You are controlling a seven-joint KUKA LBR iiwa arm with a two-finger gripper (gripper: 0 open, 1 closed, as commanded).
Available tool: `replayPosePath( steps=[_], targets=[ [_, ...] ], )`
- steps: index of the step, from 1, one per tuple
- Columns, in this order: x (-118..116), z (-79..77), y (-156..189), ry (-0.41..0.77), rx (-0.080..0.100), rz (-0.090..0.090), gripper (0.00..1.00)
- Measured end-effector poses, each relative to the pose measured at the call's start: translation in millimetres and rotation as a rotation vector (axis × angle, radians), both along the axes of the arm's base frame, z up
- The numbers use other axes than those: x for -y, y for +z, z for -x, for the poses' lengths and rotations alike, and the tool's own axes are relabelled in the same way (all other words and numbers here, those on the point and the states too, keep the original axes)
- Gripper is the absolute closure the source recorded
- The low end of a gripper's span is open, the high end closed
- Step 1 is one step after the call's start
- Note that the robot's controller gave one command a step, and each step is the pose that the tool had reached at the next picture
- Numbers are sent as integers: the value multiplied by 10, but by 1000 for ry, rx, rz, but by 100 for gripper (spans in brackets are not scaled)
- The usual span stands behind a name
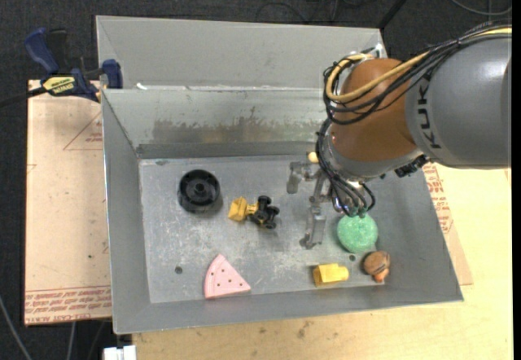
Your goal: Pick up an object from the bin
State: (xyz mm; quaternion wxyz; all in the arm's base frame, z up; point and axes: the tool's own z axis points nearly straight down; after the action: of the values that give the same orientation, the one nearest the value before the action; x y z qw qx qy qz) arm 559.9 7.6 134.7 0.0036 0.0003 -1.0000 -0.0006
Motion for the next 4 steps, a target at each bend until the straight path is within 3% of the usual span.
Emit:
replayPosePath(
  steps=[1,2,3,4],
  targets=[
    [0,-17,47,0,8,0,0],
    [-373,-427,-283,25,19,2,0],
    [-720,-164,-645,174,8,-1,100],
    [-720,-165,-644,174,8,-1,100]
  ],
)
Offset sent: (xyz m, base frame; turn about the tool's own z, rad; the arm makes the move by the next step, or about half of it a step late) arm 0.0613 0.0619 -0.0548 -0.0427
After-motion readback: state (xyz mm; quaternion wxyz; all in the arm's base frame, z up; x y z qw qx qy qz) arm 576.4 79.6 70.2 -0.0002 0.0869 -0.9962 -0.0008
